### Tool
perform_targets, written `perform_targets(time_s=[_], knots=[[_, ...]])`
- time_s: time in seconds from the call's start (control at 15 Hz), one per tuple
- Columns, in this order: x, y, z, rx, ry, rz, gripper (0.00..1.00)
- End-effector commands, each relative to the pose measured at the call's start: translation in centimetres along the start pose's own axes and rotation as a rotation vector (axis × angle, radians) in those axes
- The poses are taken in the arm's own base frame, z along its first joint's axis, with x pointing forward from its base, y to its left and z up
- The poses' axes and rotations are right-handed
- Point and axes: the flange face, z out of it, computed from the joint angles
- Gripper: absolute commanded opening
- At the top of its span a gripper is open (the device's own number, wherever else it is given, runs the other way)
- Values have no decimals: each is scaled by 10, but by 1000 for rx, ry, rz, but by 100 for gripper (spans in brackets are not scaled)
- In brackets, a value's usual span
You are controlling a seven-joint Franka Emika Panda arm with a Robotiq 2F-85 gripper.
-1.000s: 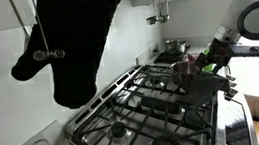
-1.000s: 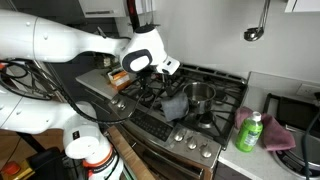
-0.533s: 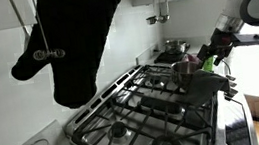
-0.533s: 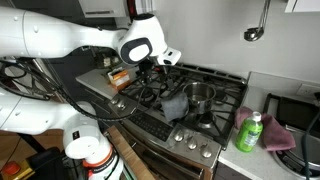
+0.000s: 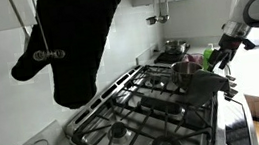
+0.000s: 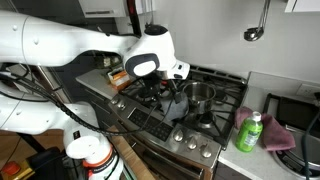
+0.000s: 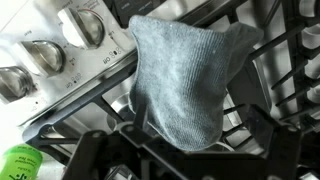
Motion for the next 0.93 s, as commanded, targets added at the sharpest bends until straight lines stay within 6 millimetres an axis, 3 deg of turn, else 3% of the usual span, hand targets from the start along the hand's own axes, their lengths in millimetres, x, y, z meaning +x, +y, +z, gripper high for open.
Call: perform_targets(time_s=[0.0,0.07,0.13,0.2,0.33,0.87], knots=[[-1,5,20,59,10,-31,100],[-2,7,25,73,7,-29,100],[-2,8,30,83,11,-27,93],[-1,9,34,94,13,-21,72],[-1,11,44,121,21,-10,68],[3,19,60,233,75,37,9]])
